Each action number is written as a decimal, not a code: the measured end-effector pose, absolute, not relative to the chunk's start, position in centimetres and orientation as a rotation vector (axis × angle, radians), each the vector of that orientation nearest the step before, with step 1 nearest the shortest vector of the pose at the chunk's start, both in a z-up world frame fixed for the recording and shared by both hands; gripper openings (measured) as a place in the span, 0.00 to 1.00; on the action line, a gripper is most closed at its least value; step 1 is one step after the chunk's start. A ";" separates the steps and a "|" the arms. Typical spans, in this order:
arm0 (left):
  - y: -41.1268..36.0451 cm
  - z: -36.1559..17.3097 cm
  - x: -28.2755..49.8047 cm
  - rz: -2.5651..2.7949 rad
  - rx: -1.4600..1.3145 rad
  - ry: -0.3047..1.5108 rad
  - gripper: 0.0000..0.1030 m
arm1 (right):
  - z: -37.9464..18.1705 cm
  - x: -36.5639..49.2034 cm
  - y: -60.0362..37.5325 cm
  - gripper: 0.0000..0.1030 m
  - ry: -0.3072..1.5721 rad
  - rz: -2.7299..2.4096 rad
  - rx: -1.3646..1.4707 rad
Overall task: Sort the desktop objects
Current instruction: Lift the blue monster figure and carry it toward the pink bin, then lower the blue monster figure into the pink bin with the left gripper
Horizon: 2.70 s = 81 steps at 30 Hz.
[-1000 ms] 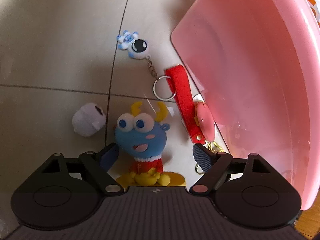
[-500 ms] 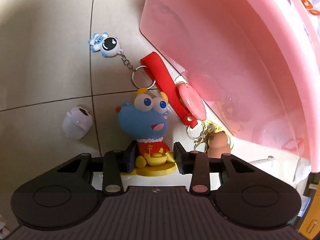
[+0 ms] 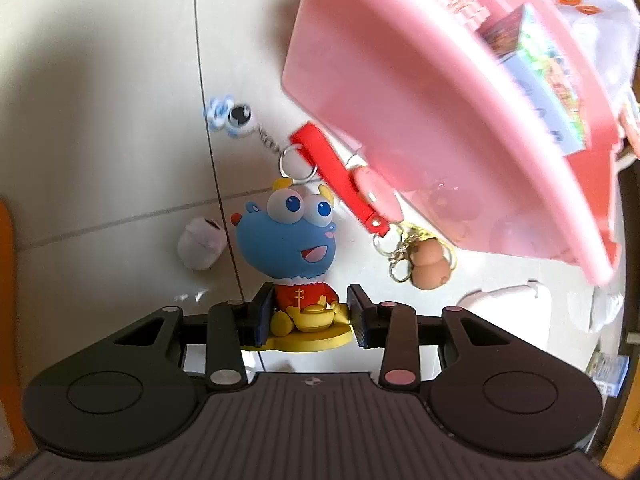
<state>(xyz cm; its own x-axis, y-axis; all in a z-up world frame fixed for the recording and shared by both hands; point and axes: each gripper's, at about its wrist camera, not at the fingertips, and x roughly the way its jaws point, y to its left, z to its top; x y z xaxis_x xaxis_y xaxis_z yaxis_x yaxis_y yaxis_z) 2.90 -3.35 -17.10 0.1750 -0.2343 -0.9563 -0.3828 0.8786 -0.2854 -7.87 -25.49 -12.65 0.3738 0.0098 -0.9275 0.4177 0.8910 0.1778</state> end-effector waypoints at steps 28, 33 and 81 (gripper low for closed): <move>-1.3 -5.5 2.6 -0.008 -0.465 1.231 0.38 | -7.5 -9.4 -24.4 0.51 1.085 -0.254 0.384; -1.1 -4.3 2.9 -0.026 -0.466 1.209 0.38 | -7.3 -9.7 -24.5 0.51 1.082 -0.256 0.392; -1.9 -0.3 10.7 -0.107 -0.431 1.150 0.38 | -9.5 -9.6 -25.0 0.52 1.127 -0.262 0.433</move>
